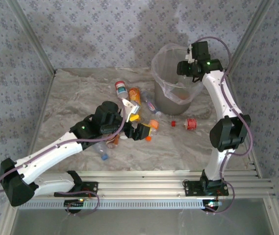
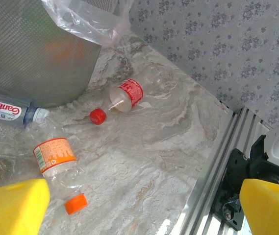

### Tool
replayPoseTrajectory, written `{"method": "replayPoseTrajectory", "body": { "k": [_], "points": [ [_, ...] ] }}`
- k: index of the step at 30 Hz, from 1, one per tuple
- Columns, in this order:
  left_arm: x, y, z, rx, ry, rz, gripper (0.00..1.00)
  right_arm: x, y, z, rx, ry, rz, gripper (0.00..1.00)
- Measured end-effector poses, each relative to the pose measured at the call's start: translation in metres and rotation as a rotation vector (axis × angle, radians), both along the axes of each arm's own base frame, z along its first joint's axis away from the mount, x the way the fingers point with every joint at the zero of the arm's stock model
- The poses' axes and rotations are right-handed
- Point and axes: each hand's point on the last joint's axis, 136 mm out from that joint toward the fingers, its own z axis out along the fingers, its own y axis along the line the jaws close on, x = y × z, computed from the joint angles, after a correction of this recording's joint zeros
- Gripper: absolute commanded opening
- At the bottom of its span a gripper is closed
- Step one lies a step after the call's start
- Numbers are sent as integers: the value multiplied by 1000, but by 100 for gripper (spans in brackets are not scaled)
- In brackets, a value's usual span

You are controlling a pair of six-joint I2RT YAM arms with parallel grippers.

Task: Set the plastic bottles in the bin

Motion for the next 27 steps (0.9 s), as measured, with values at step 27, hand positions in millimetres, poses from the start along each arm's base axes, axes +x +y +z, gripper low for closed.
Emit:
{"method": "replayPoseTrajectory", "body": {
  "k": [27],
  "points": [
    [5,4,-20,75,31,42,100,-12,-3,-10,139,18,-111,83]
  ]
}}
